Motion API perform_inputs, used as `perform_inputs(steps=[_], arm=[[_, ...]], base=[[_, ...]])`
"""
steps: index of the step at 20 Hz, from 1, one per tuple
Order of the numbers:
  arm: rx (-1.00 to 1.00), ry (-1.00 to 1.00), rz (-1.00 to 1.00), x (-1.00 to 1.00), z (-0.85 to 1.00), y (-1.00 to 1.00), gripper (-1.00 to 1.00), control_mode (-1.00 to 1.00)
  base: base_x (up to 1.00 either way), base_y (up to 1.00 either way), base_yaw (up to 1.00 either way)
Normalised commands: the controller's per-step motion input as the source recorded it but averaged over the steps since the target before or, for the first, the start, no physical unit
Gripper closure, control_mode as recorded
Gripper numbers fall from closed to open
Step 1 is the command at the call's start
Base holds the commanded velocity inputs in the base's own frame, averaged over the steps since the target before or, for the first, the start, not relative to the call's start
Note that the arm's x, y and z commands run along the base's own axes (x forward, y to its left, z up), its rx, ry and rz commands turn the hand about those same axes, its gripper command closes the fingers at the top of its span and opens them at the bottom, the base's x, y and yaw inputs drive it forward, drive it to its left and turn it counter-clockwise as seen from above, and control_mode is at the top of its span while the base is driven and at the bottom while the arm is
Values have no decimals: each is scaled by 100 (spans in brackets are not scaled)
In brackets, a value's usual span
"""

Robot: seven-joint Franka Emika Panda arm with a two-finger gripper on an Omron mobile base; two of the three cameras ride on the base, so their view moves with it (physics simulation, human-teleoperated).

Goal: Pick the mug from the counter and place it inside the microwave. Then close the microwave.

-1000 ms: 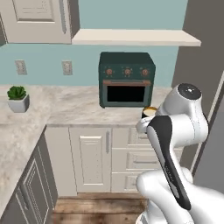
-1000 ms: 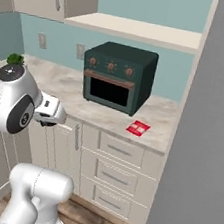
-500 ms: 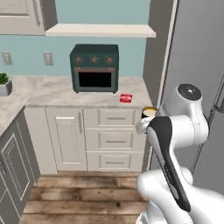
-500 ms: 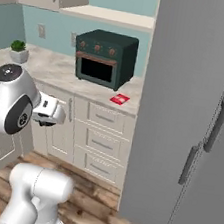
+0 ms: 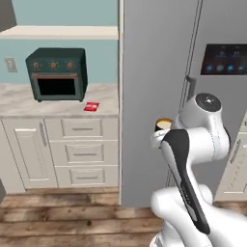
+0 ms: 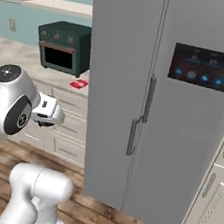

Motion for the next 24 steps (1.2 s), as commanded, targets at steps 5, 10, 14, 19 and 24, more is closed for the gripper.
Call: perform_inputs(steps=[5, 10, 14, 19, 24], arm=[[0, 0, 0, 0, 0, 0, 100, 100], [0, 0, 0, 0, 0, 0, 100, 100], [0, 0, 0, 0, 0, 0, 100, 100], [0, 0, 0, 0, 0, 0, 100, 100], [0, 0, 0, 0, 0, 0, 100, 100]], base=[[-80, -84, -24], [-69, -82, -27], [-38, -87, -23], [-36, -99, -26], [-22, -100, -24]])
